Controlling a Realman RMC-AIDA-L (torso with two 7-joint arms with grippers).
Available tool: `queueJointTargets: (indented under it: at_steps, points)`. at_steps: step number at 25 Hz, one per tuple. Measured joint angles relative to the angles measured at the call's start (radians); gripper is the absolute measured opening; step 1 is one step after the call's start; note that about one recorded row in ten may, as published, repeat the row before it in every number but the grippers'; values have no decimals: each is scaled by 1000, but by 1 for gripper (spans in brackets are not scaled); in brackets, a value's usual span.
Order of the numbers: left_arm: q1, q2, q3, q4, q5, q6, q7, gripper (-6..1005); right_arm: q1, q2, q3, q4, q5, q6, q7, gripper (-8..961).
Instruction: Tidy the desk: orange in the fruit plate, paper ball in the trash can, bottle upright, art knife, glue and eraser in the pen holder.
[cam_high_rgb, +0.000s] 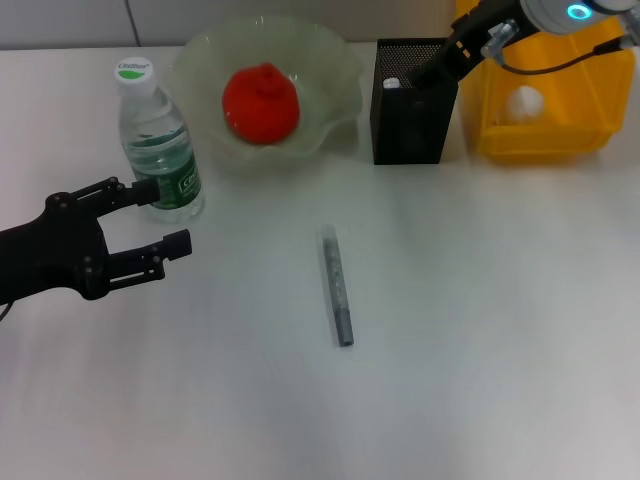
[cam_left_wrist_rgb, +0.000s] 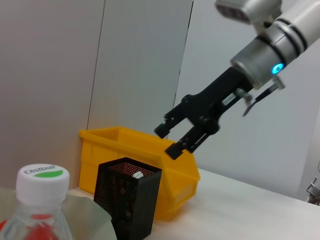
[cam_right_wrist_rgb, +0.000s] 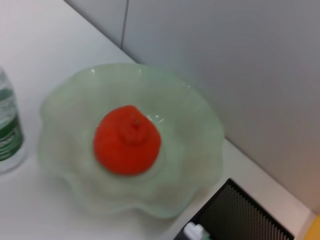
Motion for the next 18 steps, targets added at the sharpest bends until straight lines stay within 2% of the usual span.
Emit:
queueJointTargets:
  at_steps: [4,8,11,12,14,15,18]
  points:
    - [1,2,3,0,0,6,4,814,27,0,2,-59,22,-158,62,768]
    - [3,5,21,6,2,17,6,815,62,-3,14,-38,105,-249,82,768]
    - [5,11,39,10,4,32,16,815,119,-5,22,50,171,-323,115,768]
    - [5,16,44,10,7,40,21,815,119,-5,22,50,171,-323,115,768]
    - [0,25,50,12,22,64,32,815,167,-2,1,158,175,-320,155,768]
    - [0,25,50,12,22,64,32,815,167,-2,1,158,175,-320,155,768]
    - [-9,32,51,14,41,76,35,815,217,2,-47,276,177,-269,194,767]
